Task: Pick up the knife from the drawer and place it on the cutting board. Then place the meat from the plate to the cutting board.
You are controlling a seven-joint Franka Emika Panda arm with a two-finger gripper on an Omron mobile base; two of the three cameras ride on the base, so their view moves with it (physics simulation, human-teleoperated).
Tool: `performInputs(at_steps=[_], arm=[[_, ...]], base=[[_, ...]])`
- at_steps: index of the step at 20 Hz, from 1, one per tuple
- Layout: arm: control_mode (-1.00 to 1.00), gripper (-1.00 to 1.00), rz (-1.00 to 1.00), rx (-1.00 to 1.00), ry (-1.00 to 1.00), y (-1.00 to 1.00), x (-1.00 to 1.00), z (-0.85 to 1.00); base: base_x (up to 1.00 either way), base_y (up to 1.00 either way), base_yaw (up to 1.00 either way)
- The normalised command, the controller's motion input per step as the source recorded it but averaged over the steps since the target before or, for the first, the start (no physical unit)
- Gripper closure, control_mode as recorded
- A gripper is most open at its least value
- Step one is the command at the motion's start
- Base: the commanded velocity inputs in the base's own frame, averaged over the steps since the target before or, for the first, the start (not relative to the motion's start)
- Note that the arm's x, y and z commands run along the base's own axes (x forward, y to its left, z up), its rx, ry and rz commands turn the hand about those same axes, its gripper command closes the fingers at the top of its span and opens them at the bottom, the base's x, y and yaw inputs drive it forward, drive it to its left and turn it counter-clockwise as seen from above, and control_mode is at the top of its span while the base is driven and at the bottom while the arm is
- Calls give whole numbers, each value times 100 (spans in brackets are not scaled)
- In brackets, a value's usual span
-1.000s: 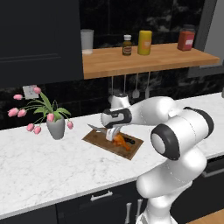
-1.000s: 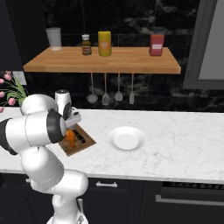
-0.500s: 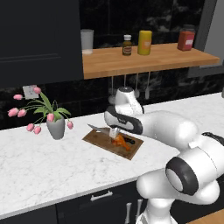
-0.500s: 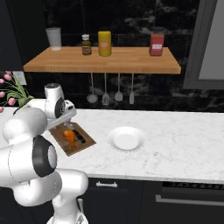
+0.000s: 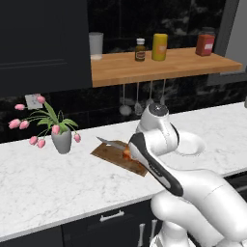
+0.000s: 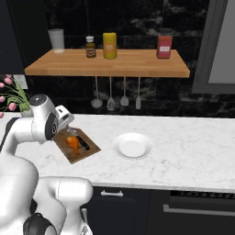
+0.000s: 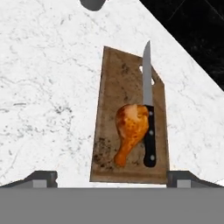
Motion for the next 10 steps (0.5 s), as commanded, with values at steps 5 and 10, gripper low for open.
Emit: performInputs(at_steps=[5,10], arm=[[-100,-100,0,0,-21,0,-47,75],[-100,-100,0,0,-14,12,-33,72]], base=[[0,0,0],[0,0,0]])
